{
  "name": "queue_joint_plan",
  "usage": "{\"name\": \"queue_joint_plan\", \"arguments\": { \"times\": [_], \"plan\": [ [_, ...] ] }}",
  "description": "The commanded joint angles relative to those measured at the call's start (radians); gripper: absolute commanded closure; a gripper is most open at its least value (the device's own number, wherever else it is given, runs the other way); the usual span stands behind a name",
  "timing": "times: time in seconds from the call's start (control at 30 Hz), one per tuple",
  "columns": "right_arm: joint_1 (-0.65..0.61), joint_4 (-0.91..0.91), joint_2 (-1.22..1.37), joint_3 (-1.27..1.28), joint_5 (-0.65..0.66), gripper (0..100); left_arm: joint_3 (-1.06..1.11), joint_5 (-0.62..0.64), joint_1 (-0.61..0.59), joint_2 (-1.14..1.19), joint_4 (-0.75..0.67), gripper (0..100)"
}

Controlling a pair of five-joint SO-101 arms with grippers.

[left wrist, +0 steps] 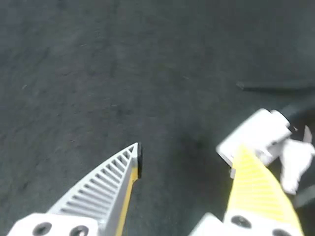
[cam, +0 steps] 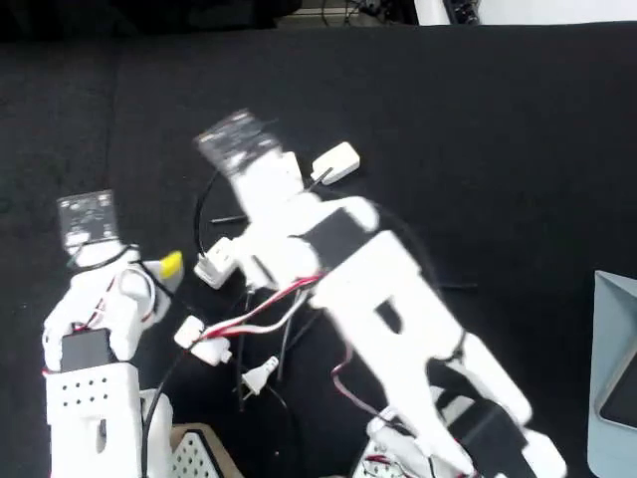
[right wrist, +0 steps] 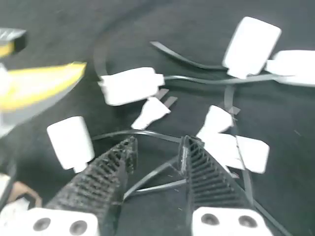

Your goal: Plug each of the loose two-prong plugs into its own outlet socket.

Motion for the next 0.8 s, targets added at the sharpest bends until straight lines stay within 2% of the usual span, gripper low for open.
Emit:
{"name": "queue_joint_plan", "arguments": {
  "times": [0.0, 0.1, 0.23, 0.43, 0.77],
  "plan": [
    [0.164, 0.017, -0.079, 0.038, -0.018, 86.4, -0.143, -0.107, 0.159, -0.003, 0.15, 67],
    [0.242, -0.029, -0.088, 0.11, -0.017, 86.4, -0.151, -0.172, 0.226, -0.002, 0.158, 66],
    [0.333, -0.176, -0.084, 0.22, -0.012, 86.4, -0.159, -0.238, 0.277, 0.046, 0.155, 66],
    [0.397, -0.41, -0.084, 0.381, -0.012, 86.4, -0.185, -0.242, 0.239, 0.296, -0.006, 66],
    [0.397, -0.433, -0.084, 0.404, -0.012, 86.4, -0.406, -0.245, 0.239, 0.81, -0.153, 66]
  ]
}}
